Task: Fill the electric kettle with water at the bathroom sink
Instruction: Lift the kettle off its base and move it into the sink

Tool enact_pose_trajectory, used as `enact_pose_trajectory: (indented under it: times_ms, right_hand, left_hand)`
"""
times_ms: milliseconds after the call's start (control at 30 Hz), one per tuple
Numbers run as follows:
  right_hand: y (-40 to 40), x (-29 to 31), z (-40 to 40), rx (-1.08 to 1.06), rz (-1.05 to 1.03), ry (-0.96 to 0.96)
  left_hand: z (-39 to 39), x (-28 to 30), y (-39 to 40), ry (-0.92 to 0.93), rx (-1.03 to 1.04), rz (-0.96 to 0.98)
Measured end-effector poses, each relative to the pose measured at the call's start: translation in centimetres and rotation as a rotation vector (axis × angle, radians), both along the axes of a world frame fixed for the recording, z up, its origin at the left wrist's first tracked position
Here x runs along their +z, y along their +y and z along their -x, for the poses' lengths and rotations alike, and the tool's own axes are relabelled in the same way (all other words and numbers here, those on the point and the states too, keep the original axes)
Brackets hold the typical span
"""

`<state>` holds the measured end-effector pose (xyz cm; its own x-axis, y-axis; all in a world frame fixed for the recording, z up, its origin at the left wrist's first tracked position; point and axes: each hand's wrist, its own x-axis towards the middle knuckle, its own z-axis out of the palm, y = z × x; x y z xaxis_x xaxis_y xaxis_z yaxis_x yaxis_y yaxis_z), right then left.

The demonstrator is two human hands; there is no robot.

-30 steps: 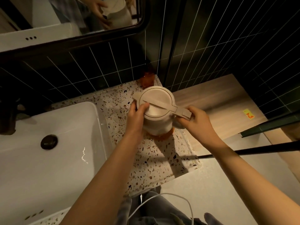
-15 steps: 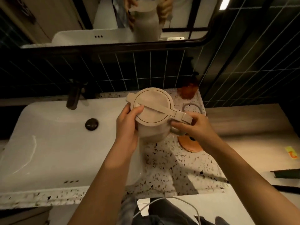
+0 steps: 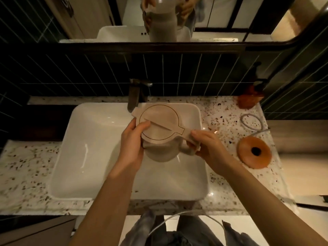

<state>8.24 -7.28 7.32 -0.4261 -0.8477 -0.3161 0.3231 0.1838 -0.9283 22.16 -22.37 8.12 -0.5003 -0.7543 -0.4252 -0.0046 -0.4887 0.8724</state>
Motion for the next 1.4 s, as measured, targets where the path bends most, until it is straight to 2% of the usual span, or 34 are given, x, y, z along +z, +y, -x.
enact_pose_trajectory:
  times_ms: [367, 800, 1067, 1200, 1333, 1400]
  right_hand:
    - [-6.2, -1.9, -8.1, -0.06, -0.055, 0.046]
    - [-7.1, -2.2, -8.1, -0.043, -0.085, 0.074]
    - [-6.1, -2.5, -7.1, -0.004, -0.146, 0.09]
    - [-5.9, -2.4, -7.2, 0.016, -0.148, 0.127]
    - [-5.9, -2.3, -7.1, 0.042, -0.14, 0.201]
    - [-5.9, -2.2, -7.0, 0.042, -0.145, 0.218]
  left_hand:
    - [-7.2, -3.3, -6.8, -0.146, -0.058, -0.006]
    - [-7.0, -3.1, -8.1, -0.194, -0.126, 0.045]
    - [-7.1, -2.7, -7.5, -0.249, -0.237, 0.075]
    - [-7.1, -2.5, -6.8, -0.367, -0.18, 0.206]
    - [-7.0, -0.8, -6.3, -0.405, -0.165, 0.575]
    - [-6.8, -0.4, -6.2, -0.387, -0.154, 0.63]
